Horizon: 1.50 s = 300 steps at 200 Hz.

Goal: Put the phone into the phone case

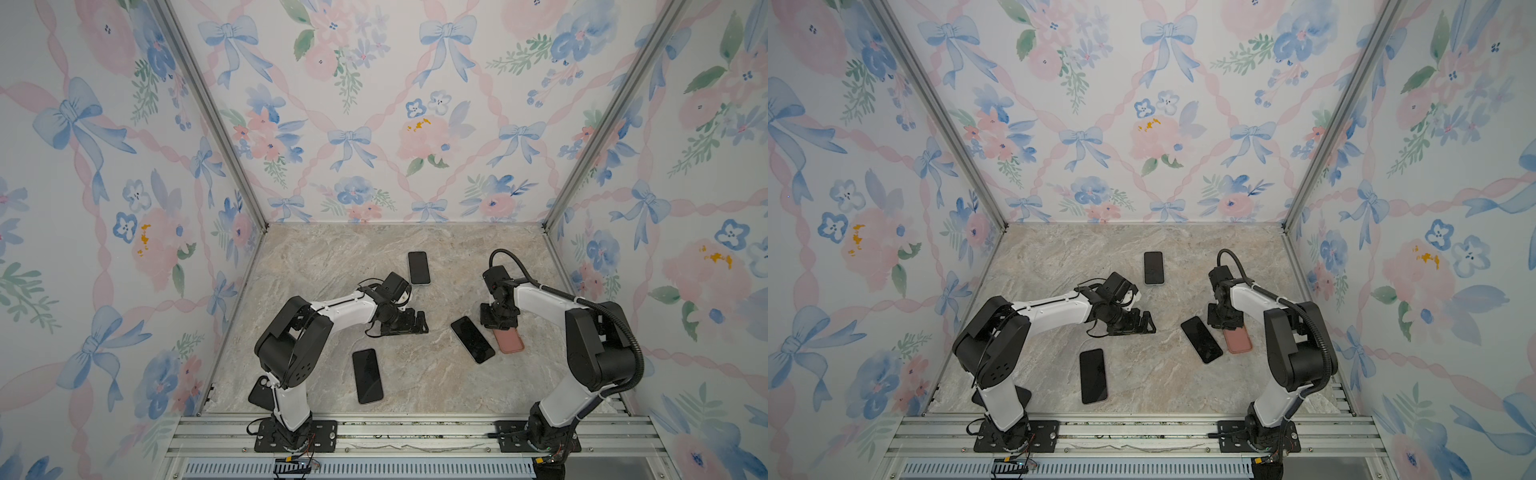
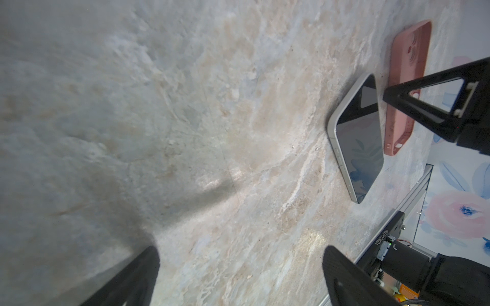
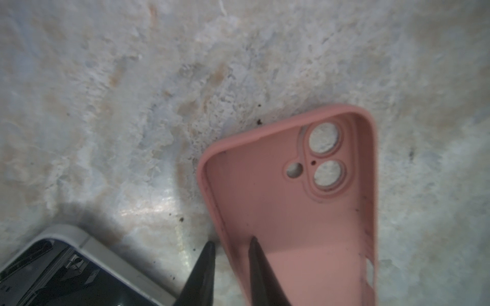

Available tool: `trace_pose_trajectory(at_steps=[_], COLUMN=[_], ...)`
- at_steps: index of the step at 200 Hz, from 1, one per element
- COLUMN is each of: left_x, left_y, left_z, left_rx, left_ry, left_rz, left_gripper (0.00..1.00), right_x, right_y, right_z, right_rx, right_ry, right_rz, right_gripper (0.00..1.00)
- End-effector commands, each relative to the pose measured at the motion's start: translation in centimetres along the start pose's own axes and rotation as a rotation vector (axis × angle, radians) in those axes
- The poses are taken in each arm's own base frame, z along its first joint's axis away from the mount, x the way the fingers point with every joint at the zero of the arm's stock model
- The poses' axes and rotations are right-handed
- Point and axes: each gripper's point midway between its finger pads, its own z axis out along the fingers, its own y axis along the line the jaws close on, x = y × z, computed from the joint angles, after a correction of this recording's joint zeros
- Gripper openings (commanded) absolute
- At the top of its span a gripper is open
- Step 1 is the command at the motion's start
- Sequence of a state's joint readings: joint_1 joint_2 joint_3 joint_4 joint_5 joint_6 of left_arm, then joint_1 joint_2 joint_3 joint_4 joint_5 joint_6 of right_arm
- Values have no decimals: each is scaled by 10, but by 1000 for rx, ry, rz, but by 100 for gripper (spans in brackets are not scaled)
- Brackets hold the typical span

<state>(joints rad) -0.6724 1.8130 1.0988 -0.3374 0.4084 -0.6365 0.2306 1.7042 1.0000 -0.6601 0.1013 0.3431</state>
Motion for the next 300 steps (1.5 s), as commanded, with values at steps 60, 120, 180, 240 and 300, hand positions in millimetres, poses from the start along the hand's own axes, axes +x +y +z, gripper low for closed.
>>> trace_pose_trajectory(at_steps=[60, 120, 180, 240, 300], left_x=[-2, -5, -9, -13, -4], left_y=[8, 9, 10, 21, 40], left_z=[1, -6, -17, -32, -41], left_rx=[-7, -3, 12, 13, -9], left_ry=[4, -13, -37, -70, -85], left_rz=[-19, -23, -36, -55, -77], left_gripper=[98, 98, 98, 98, 98], right_x=[2, -5, -13, 11, 40], right_y=[-6, -10, -20, 31, 119], right_z=[2, -7, -45, -75, -64], right_rx=[41, 64, 93, 51, -1], right_ry=[37, 16, -51, -84, -57], right_rz=[-1, -2, 14, -96, -236], right_gripper=[8, 5, 4, 3, 3])
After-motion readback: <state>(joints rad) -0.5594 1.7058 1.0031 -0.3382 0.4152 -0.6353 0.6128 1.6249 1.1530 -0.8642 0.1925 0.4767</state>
